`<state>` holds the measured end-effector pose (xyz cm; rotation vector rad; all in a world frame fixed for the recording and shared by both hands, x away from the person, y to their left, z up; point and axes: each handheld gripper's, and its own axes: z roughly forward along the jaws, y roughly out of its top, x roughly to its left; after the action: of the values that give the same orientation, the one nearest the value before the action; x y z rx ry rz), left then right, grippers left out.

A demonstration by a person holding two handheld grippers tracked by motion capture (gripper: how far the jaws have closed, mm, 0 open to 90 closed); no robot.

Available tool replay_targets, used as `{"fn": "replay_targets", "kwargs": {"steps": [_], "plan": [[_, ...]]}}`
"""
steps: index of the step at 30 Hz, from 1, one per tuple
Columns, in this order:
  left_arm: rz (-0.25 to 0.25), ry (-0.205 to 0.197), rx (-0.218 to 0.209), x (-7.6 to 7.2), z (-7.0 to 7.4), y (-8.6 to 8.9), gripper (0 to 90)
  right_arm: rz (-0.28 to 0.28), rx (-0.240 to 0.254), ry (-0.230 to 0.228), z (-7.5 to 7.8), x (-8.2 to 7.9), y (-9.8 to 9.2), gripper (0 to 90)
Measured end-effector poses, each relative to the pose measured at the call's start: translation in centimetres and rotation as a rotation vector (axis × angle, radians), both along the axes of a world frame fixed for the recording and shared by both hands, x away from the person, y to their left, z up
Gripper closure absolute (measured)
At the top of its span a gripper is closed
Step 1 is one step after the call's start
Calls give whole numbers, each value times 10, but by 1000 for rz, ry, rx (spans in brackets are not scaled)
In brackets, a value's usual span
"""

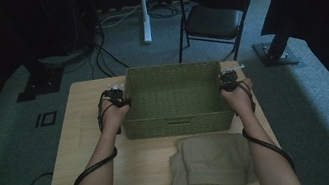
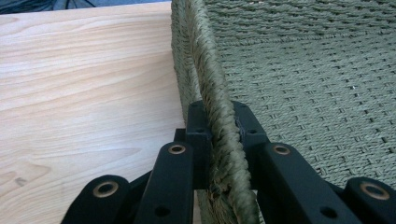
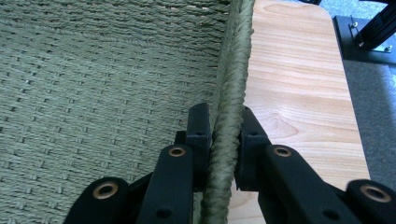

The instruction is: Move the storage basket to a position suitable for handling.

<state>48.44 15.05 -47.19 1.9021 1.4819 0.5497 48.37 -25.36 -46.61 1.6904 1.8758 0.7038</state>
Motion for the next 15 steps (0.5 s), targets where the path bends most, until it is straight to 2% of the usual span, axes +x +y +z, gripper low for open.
{"fn": "replay_targets", "kwargs": {"steps": [8,15], "plan": [[-3,3,4,-1,0,-14,809,-2,-3,3,0,0,-15,793],[-6,3,5,-1,0,-34,810,-5,-14,5,0,1,-32,794]]}}
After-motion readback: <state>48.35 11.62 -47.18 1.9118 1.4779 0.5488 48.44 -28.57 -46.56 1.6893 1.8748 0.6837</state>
